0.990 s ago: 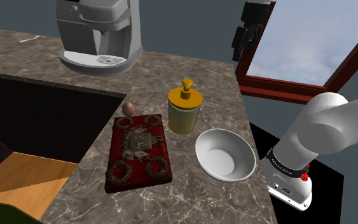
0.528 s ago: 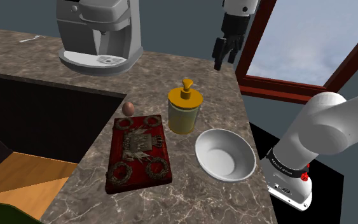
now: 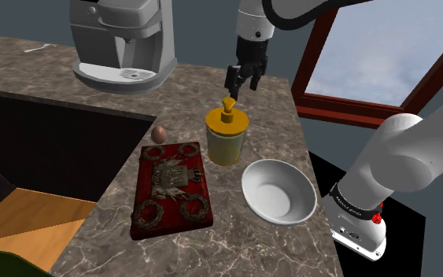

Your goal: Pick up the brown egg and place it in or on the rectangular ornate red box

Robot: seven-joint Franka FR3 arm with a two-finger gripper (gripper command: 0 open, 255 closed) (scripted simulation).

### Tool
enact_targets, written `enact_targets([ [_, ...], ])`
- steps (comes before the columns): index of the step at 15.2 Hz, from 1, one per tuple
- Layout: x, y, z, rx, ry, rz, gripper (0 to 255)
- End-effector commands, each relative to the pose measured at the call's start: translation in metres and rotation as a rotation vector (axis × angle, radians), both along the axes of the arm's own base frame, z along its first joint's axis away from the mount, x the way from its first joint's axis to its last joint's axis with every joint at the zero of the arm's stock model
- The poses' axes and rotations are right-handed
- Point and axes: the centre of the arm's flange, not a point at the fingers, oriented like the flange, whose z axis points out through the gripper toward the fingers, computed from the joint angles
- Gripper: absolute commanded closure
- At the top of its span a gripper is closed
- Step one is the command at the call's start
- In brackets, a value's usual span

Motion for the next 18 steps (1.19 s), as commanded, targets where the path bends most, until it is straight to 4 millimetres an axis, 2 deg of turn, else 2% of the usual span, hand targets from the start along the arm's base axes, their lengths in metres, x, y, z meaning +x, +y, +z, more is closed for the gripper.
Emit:
enact_targets([
  [1,0.012,0.021,-0.013,-0.011,-0.014,0.002,0],
  [18,0.124,0.189,-0.118,-0.111,-0.123,0.022,0],
])
